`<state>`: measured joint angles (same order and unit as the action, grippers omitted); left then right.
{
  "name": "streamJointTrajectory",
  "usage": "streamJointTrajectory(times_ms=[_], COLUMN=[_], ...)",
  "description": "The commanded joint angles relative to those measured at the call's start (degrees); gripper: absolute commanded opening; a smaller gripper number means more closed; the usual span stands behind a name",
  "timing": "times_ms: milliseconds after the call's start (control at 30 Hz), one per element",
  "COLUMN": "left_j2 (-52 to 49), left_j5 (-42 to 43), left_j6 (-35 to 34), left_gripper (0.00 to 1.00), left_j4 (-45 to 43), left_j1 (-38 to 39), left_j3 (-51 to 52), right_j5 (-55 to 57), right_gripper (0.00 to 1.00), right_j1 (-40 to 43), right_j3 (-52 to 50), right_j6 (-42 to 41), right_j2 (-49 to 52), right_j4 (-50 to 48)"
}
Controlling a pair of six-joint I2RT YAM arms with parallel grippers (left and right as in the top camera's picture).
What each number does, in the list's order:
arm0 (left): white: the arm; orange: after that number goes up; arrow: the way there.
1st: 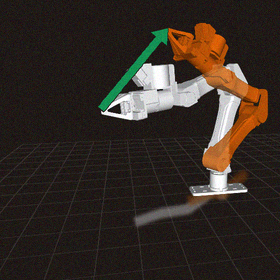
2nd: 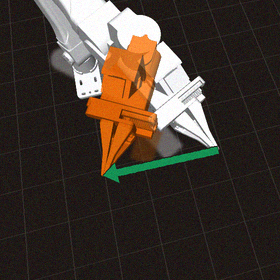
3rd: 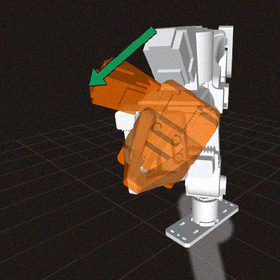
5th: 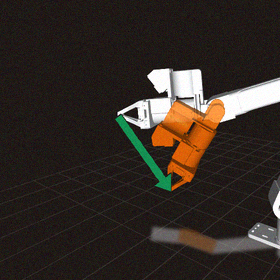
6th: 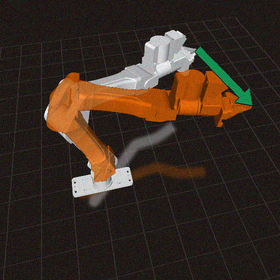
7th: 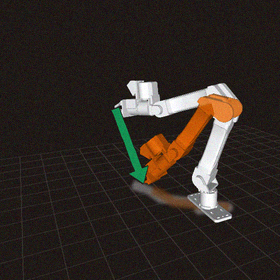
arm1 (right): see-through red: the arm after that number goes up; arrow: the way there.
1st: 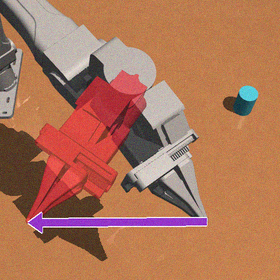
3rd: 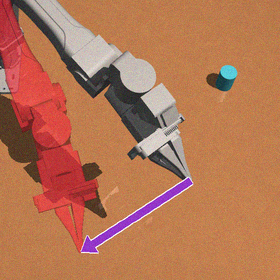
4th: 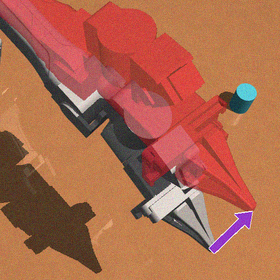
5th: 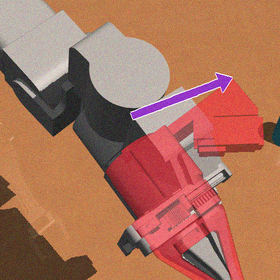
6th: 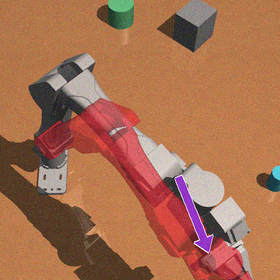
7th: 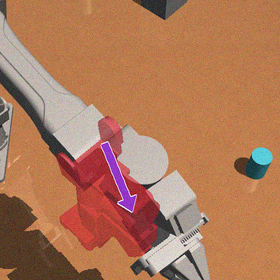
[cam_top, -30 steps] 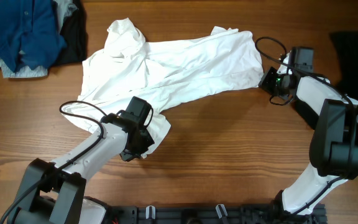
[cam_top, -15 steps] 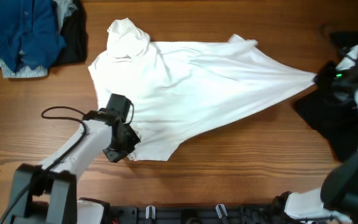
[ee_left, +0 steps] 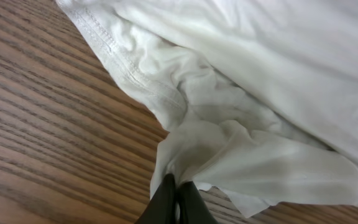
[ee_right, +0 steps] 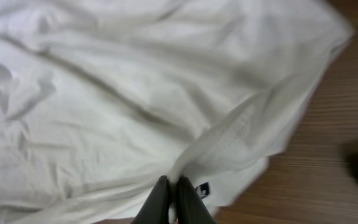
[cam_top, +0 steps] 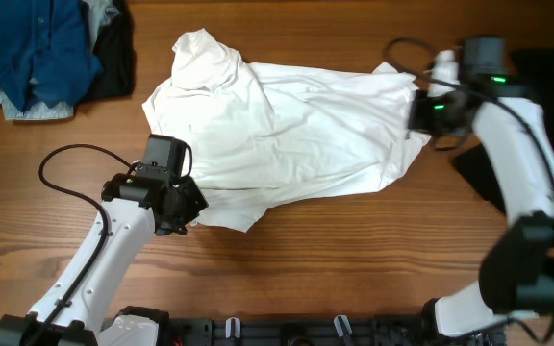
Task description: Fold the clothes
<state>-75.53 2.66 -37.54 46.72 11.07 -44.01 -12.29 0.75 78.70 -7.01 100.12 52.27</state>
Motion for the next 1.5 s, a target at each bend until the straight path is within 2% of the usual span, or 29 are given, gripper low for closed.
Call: streamJointTrajectory(times_ms=[0, 33, 100, 133, 167, 233, 367, 467, 733, 1100, 1400, 1467], left_j2=[0.42, 0.42, 0.42, 0.42, 0.42, 0.42, 0.42, 0.42, 0.42, 0.42, 0.42, 0.42], left_j5=[-2.75, -2.86, -2.95, -2.95, -2.97, -2.95, -2.95, -2.97, -2.97, -2.97, -2.99, -2.99], left_j6=[1.16, 1.16, 1.16, 1.16, 1.16, 1.14, 1.16, 1.16, 1.16, 1.14, 1.16, 1.16], left_gripper=[0.04, 0.04, 0.04, 0.04, 0.04, 0.04, 0.04, 0.04, 0.04, 0.04, 0.04, 0.04], left_j4=[0.0, 0.0, 0.0, -0.02, -0.17, -1.07, -1.44, -1.46, -1.49, -1.46, -1.42, -1.42], left_j1=[-0.5, -0.5, -0.5, -0.5, -0.5, -0.48, -0.48, -0.5, -0.5, -0.48, -0.48, -0.48], left_j3=[-0.63, -0.63, -0.63, -0.63, -0.63, -0.63, -0.63, -0.63, -0.63, -0.63, -0.63, -0.63], right_j5=[1.79, 1.77, 1.75, 1.7, 1.46, 1.31, 1.31, 1.31, 1.36, 1.49, 1.18, 0.61], right_gripper=[0.09, 0.14, 0.36, 0.6, 0.79, 0.85, 0.84, 0.8, 0.54, 0.52, 0.34, 0.34], right_j1=[-4.57, -5.38, -6.29, -6.4, -6.38, -5.84, -4.7, -4.59, -5.42, -5.42, -5.44, -5.64], right_j3=[0.15, 0.15, 0.15, 0.17, 0.17, 0.61, 0.66, 0.35, -4.44, -6.99, -6.99, -6.99], right_j6=[-0.63, -0.68, -0.68, -1.11, -2.27, -3.61, -3.69, -3.74, -7.1, -8.15, -8.52, -8.63], right_j2=[6.67, 8.09, 9.68, 9.97, 9.9, 8.68, 7.06, 7.39, 8.11, 8.22, 8.26, 8.33], right_j4=[-0.07, -0.35, -1.11, -1.31, -1.6, -1.77, -1.84, -2.14, -6.91, -10.75, -12.52, -13.09])
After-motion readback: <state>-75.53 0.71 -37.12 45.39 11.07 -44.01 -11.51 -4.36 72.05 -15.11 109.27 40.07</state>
